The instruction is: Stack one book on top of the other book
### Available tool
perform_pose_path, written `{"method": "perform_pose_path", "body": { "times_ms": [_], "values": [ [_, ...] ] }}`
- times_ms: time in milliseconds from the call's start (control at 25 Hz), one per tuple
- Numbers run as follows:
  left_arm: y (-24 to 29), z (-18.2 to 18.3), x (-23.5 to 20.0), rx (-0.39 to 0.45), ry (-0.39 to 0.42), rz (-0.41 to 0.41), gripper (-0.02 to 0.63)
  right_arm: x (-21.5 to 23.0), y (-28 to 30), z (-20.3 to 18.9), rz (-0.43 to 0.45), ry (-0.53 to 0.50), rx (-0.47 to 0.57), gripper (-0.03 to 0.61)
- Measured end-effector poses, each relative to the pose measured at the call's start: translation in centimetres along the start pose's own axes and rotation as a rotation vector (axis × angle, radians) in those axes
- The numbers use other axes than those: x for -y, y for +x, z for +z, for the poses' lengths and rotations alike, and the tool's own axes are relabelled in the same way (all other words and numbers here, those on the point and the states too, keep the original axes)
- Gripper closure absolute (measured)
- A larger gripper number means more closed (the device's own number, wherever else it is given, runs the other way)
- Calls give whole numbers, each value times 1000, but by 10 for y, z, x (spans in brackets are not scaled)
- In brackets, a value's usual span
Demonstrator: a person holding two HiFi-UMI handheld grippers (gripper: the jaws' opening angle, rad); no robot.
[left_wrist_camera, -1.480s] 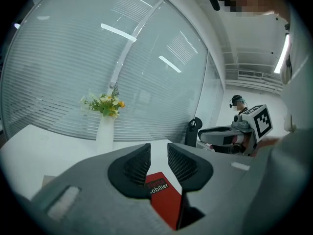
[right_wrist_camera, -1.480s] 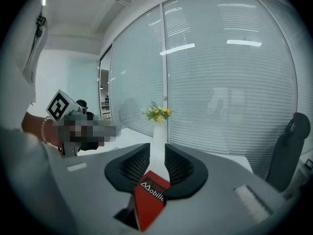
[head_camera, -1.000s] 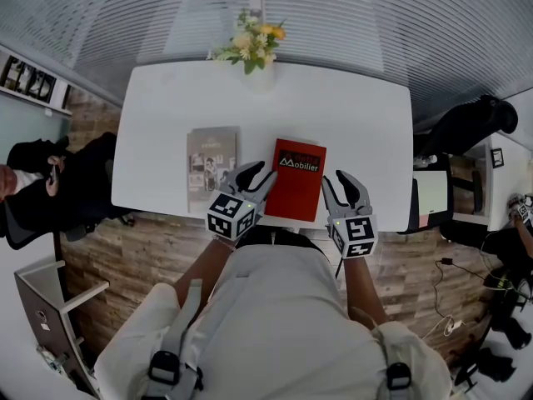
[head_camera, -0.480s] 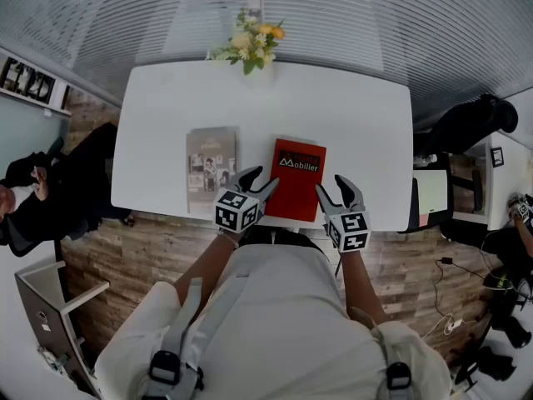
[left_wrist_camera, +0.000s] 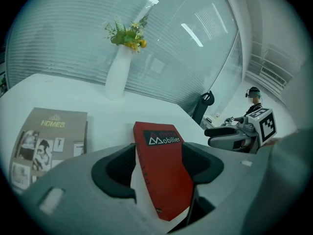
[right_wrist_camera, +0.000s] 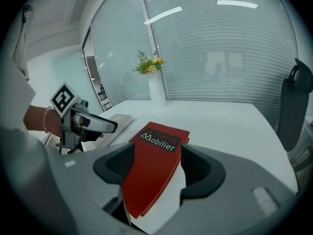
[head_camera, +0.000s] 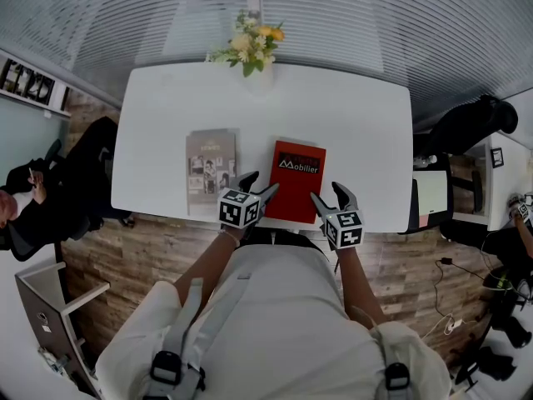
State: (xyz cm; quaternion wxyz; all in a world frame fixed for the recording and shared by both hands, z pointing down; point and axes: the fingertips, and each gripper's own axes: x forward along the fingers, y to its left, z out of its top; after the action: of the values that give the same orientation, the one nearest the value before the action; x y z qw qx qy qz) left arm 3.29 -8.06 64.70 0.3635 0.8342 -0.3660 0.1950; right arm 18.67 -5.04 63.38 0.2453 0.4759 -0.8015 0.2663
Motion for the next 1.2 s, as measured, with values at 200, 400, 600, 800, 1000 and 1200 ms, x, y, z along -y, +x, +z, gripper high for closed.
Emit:
{"method": "perform_pose_path", "body": {
  "times_ms": [200, 400, 600, 800, 1000, 1200],
  "values": [
    [8, -14, -6, -47, -47, 18, 288, 3, 10, -20, 15, 52, -42, 261],
    [16, -27, -13, -79, -107, 27, 255, 4, 17, -37, 37, 106, -80, 239],
    [26, -41, -18, -121, -136, 30, 212, 4, 24, -51, 50, 142, -109, 221],
    [36, -58, -18, -165, -168, 12, 206, 4, 30, -64, 59, 168, -140, 213],
    [44, -70, -20, -206, -202, 9, 189, 2, 36, -74, 79, 209, -161, 210],
    [45, -74, -20, -216, -204, 18, 189, -1, 39, -81, 101, 233, -178, 210]
  ]
}}
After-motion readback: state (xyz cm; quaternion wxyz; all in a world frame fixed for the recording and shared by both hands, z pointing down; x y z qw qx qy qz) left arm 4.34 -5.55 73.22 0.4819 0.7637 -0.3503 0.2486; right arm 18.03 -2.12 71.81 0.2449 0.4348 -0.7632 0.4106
